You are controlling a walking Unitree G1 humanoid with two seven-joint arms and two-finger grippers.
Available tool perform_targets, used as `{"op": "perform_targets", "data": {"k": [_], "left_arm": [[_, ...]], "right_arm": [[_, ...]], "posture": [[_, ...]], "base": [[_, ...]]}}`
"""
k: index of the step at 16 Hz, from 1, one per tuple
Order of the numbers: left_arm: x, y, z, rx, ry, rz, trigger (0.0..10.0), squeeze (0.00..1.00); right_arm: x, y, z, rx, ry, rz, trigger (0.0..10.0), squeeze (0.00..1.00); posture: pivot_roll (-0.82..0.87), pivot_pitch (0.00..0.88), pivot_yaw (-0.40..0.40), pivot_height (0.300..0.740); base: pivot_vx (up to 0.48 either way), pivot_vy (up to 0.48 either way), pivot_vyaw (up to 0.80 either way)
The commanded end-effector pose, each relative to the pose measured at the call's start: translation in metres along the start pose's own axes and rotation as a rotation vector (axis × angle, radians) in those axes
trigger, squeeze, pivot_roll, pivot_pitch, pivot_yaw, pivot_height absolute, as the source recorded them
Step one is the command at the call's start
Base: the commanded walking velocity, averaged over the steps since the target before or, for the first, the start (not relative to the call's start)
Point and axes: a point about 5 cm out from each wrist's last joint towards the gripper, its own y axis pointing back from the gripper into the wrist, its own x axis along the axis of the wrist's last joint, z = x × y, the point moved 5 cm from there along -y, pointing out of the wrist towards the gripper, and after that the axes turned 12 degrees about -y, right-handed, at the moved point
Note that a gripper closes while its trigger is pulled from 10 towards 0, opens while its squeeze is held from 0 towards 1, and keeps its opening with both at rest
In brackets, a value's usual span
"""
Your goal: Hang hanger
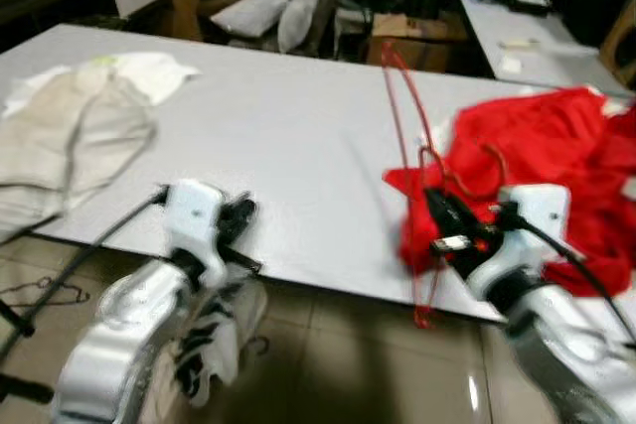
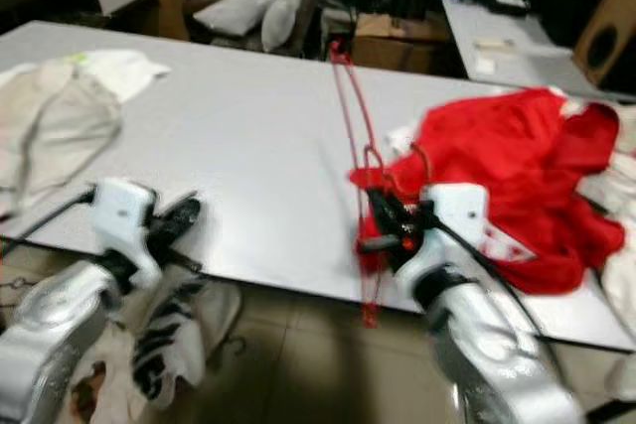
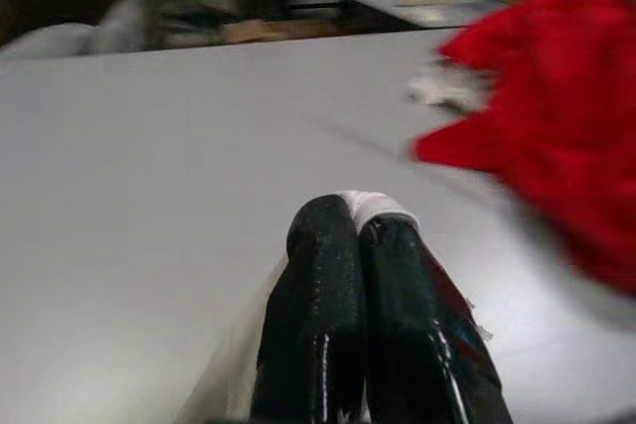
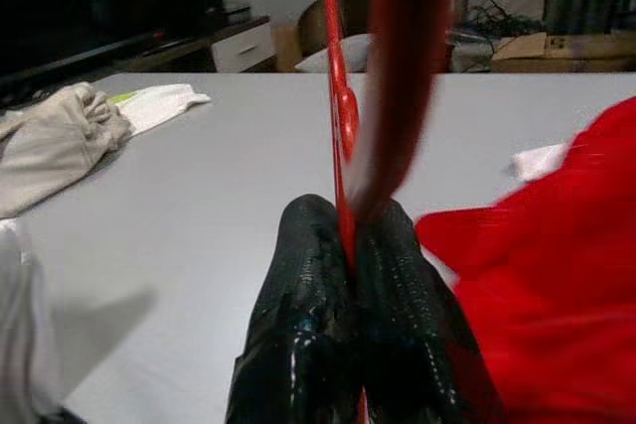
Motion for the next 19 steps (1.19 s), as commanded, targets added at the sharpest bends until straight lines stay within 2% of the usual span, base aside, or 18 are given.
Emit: {"op": "perform_targets", "data": {"k": [1,3,5,7,8,10,11,12,13,14,15,17,19], "left_arm": [[0.007,0.001,-0.003,-0.017,-0.026,0.019,10.0,0.00],[0.010,0.001,0.002,-0.083,-0.023,0.039,10.0,0.00],[0.018,0.005,0.024,-0.275,-0.007,0.074,10.0,0.00],[0.024,0.004,0.035,-0.383,-0.026,0.105,10.0,0.00],[0.026,0.002,0.034,-0.386,-0.030,0.113,10.0,0.00],[0.036,-0.019,0.013,-0.299,-0.041,0.134,10.0,0.00],[0.046,-0.038,-0.004,-0.246,-0.079,0.149,10.0,0.00],[0.056,-0.055,-0.018,-0.204,-0.119,0.161,10.0,0.00],[0.073,-0.074,-0.033,-0.173,-0.123,0.188,10.0,0.00],[0.083,-0.084,-0.040,-0.153,-0.130,0.202,10.0,0.00],[0.098,-0.102,-0.052,-0.120,-0.168,0.211,10.0,0.00],[0.134,-0.125,-0.058,-0.127,-0.213,0.268,10.0,0.00],[0.169,-0.136,-0.053,-0.185,-0.195,0.347,10.0,0.00]], "right_arm": [[0.005,0.005,-0.007,0.063,0.003,0.002,10.0,0.00],[0.001,0.011,-0.002,0.079,0.058,-0.044,10.0,0.00],[0.002,0.016,0.006,0.084,0.117,-0.085,10.0,0.00],[0.006,0.023,0.012,0.122,0.162,-0.117,10.0,0.00],[0.006,0.026,0.013,0.144,0.179,-0.132,10.0,0.00],[0.001,0.048,0.023,0.218,0.311,-0.277,10.0,0.00],[0.006,0.066,0.040,0.222,0.371,-0.354,10.0,0.00],[0.013,0.078,0.051,0.223,0.411,-0.404,10.0,0.00],[0.023,0.091,0.058,0.236,0.434,-0.439,10.0,0.00],[0.028,0.096,0.060,0.245,0.445,-0.455,10.0,0.00],[0.037,0.106,0.062,0.272,0.457,-0.477,10.0,0.00],[0.053,0.116,0.059,0.320,0.472,-0.455,10.0,0.00],[0.055,0.119,0.044,0.430,0.445,-0.455,10.0,0.00]], "posture": [[-0.10,0.000,0.006,0.740],[-0.10,0.000,0.008,0.740],[-0.11,0.000,0.011,0.740],[-0.12,0.000,0.015,0.740],[-0.12,0.000,0.015,0.740],[-0.12,0.000,0.018,0.740],[-0.13,0.000,0.019,0.740],[-0.14,0.000,0.021,0.740],[-0.15,0.000,0.023,0.740],[-0.15,0.000,0.023,0.740],[-0.16,0.000,0.029,0.740],[-0.17,0.000,0.037,0.740],[-0.18,0.000,0.046,0.740]], "base": [[0.000,0.000,0.00],[0.000,0.000,0.00],[0.000,0.000,0.00],[0.000,0.000,0.00],[0.000,0.000,0.00],[0.000,0.000,0.00],[0.000,0.000,0.00],[0.000,0.000,0.00],[0.000,0.000,0.00],[0.000,0.000,0.00],[0.000,0.000,0.00],[0.000,0.000,0.00],[0.000,0.000,0.00]]}}
